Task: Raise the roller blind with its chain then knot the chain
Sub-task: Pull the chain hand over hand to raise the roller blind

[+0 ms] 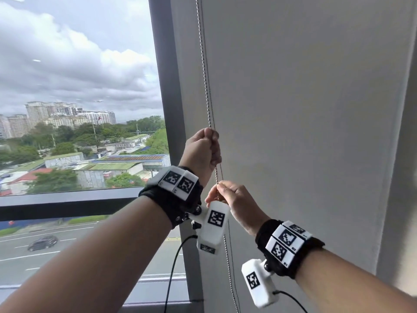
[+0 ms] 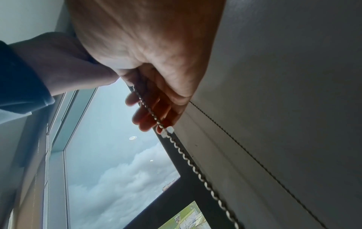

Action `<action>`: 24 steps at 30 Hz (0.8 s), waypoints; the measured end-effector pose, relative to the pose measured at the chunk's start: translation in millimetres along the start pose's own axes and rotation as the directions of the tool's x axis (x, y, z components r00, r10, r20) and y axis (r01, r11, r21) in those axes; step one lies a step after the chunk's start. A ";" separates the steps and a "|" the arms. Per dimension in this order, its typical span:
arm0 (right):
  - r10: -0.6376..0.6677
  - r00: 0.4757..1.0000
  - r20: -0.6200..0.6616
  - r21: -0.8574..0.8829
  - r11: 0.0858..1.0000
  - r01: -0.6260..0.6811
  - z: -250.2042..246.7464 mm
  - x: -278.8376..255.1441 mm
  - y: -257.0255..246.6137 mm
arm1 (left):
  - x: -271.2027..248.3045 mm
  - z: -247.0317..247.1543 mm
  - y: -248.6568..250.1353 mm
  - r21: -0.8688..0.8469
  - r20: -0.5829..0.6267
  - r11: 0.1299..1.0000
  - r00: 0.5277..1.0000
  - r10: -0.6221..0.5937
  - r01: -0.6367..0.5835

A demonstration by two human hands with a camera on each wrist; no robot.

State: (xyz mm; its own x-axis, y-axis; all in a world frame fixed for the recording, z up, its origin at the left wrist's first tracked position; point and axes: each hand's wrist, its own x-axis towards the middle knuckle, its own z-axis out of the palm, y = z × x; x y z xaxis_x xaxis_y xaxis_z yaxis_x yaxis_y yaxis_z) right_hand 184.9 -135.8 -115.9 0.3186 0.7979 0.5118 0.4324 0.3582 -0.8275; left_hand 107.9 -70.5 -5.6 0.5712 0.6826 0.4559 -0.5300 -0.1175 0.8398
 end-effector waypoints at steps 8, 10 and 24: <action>-0.109 0.989 -0.101 0.069 0.991 0.116 -16.5 43.6 -47.3 | -12.6 -8.2 -20.1 0.035 -0.045 0.999 0.998 -0.032 0.034; -0.127 0.985 -0.118 0.064 0.989 0.135 -17.7 53.3 -68.5 | -19.7 -14.9 -31.0 0.068 -0.056 0.996 0.997 -0.056 0.060; -0.073 0.994 -0.077 0.308 0.947 0.094 14.6 73.3 -103.8 | -44.9 -41.7 -63.8 0.052 -0.093 0.986 0.984 -0.152 0.157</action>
State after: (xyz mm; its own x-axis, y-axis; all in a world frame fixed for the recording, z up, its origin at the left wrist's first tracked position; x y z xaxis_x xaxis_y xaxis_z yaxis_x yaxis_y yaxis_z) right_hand 151.1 -107.4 4.2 0.3505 0.7296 0.5872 0.1792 0.5631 -0.8067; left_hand 89.9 -63.5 -91.9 0.5843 0.7565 0.2938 -0.4007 -0.0459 0.9151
